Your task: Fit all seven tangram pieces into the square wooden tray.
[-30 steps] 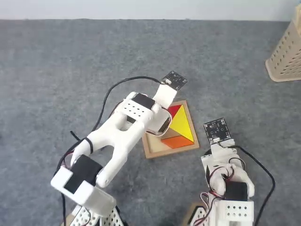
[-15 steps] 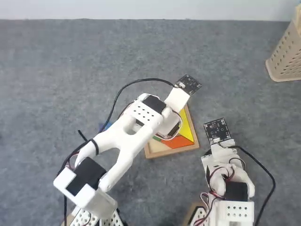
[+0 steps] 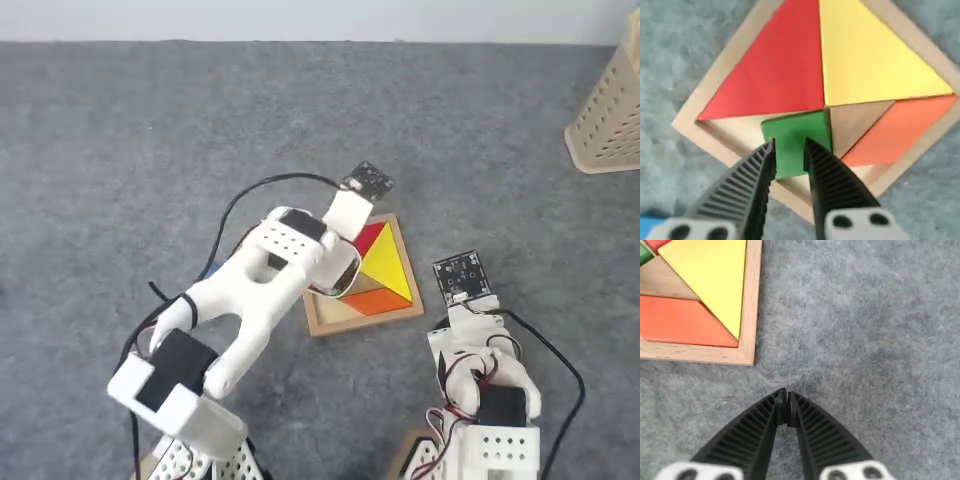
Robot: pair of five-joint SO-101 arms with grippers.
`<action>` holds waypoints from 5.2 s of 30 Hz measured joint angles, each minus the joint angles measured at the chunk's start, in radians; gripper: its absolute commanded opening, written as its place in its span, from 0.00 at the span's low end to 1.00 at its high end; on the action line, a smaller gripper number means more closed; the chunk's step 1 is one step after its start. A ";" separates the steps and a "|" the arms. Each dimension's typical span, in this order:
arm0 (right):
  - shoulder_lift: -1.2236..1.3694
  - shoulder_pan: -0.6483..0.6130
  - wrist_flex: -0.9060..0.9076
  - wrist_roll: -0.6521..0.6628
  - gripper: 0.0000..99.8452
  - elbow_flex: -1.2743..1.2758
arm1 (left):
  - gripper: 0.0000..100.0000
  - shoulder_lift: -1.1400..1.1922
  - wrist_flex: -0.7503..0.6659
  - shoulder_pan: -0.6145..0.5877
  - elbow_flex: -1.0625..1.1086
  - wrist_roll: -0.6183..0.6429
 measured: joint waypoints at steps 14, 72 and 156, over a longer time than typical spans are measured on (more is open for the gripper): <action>0.000 0.000 0.000 0.000 0.01 0.000 | 0.09 0.115 0.011 0.002 -0.123 -0.025; 0.000 0.000 0.000 0.000 0.01 0.000 | 0.18 0.002 0.087 -0.411 0.035 0.043; 0.000 0.000 0.000 0.000 0.01 0.000 | 0.18 -0.106 0.109 -0.767 0.117 -0.161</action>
